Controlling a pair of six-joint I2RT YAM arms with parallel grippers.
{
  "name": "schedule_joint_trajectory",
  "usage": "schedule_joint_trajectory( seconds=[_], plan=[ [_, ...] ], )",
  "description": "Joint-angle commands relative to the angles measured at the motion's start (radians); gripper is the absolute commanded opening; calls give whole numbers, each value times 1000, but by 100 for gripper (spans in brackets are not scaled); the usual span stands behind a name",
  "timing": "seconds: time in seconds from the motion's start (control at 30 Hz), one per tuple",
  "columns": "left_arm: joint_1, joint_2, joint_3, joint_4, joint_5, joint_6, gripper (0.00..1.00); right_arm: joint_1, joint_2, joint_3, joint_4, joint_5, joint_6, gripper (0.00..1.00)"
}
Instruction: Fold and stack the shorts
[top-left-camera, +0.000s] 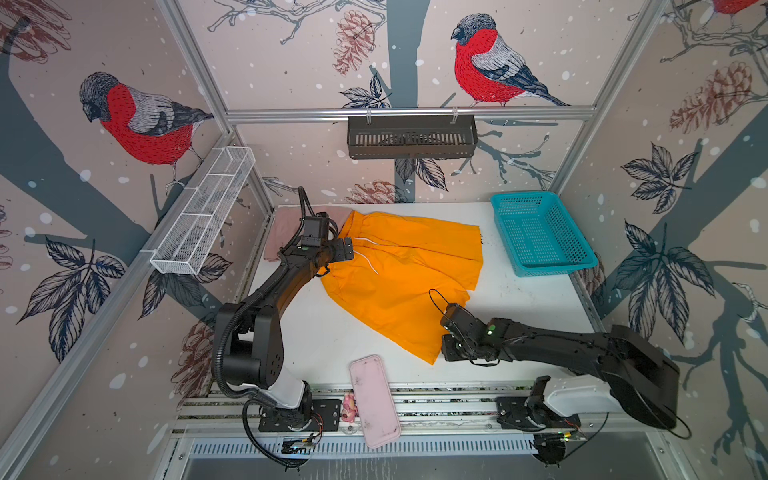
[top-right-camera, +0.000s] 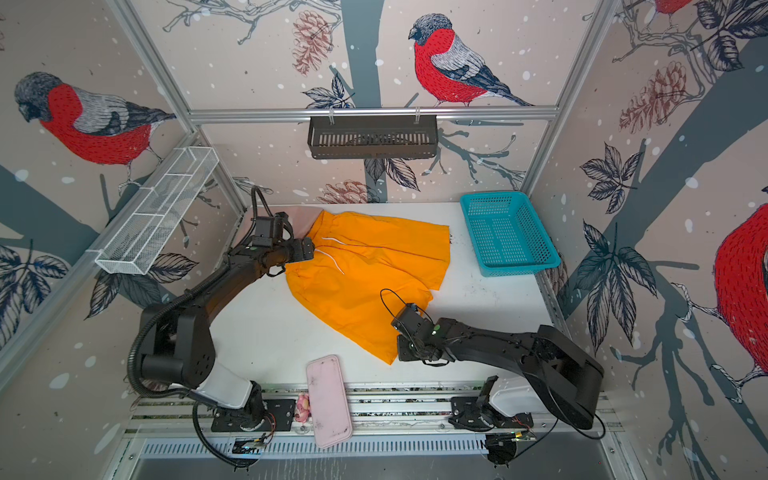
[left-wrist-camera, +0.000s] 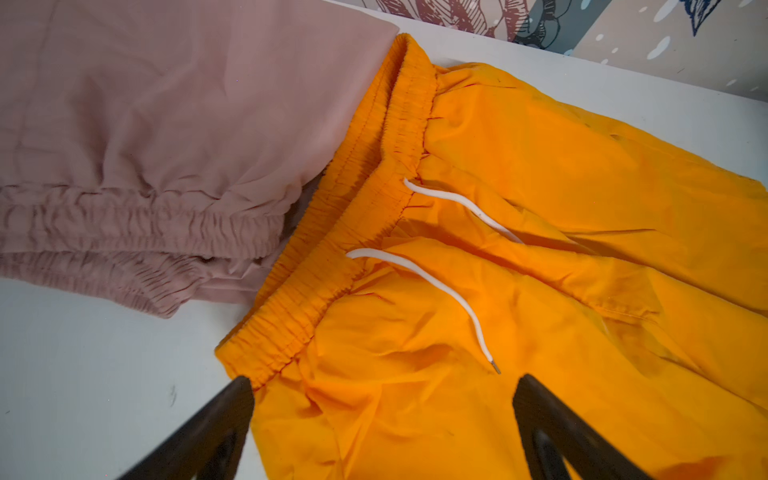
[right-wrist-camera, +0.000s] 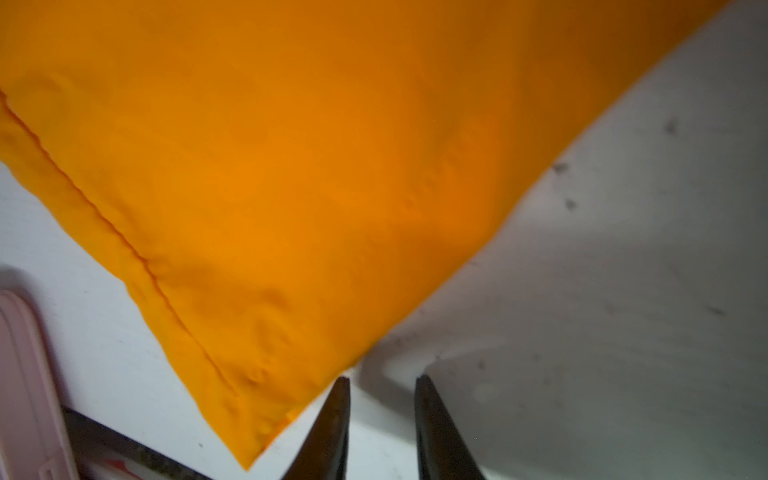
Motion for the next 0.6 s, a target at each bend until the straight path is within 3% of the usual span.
schedule_joint_trajectory(
  seconds=[0.0, 0.07, 0.13, 0.23, 0.3, 0.57],
  plan=[
    [-4, 47, 36, 67, 85, 40, 98, -72, -109, -23, -200, 23, 26, 30],
    [-6, 80, 51, 86, 87, 54, 98, -170, -187, -31, -210, 17, -11, 32],
    [-6, 119, 79, 105, 86, 72, 98, -251, -254, -13, -203, 7, -49, 41],
    [-6, 181, 151, 112, 71, 97, 98, -289, -324, -1, -86, 10, -80, 55],
    [-6, 213, 214, 51, 56, 93, 98, -308, -299, 2, -8, -34, -93, 58],
    [4, 87, 130, -15, -36, -2, 98, -53, -11, 97, 73, -65, -57, 71]
  ],
)
